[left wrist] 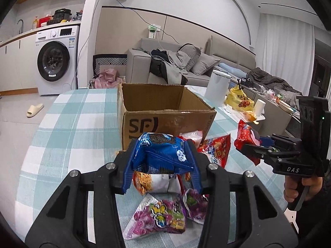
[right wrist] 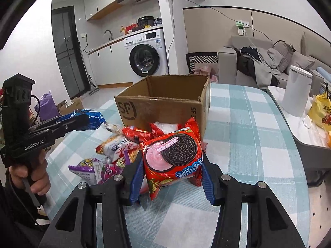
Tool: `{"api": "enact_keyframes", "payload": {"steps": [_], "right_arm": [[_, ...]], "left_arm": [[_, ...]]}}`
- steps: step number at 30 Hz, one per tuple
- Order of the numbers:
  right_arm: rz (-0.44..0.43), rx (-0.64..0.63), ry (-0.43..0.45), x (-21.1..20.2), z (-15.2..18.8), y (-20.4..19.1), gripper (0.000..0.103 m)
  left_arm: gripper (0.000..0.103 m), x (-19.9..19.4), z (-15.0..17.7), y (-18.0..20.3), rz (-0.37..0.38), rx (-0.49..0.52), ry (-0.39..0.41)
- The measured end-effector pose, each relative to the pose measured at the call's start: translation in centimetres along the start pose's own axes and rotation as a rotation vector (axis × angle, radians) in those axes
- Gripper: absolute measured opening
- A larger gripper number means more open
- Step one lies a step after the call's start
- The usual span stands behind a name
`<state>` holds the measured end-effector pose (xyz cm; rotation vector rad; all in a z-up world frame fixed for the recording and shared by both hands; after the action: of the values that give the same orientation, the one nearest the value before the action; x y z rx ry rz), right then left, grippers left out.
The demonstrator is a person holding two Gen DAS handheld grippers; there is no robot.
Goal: Organize snacks
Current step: 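Lift both Oreo packs and drop them into the cardboard box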
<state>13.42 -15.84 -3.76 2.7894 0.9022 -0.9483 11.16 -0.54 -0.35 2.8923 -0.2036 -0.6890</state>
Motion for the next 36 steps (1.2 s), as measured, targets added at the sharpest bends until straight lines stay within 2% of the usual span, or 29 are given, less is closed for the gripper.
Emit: {"api": "enact_keyframes", "payload": {"steps": [16, 36], "right_arm": [[-0.032, 0.006, 0.038, 2.1, -5.8, -0.9, 0.05], [-0.031, 0.043, 0.013, 6.0, -8.8, 0.4, 0.05]], "left_arm": [[0.042, 2.4, -4.8, -0.9, -0.027, 0.003, 0.043], [0.042, 7.8, -7.8, -2.0, -0.037, -0.004, 0.029]]}}
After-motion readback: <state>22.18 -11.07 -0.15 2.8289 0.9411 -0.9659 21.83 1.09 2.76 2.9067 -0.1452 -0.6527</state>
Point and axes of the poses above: each gripper's, at about its wrist camera, not at the fingertips, and x roughly the way its jaws point, y to its right, z to its underside, the point moved 9 cm from there along x, roughly the way its jaws point, and after that the axes turned 2 degrees about y, right-handed, at the moved point
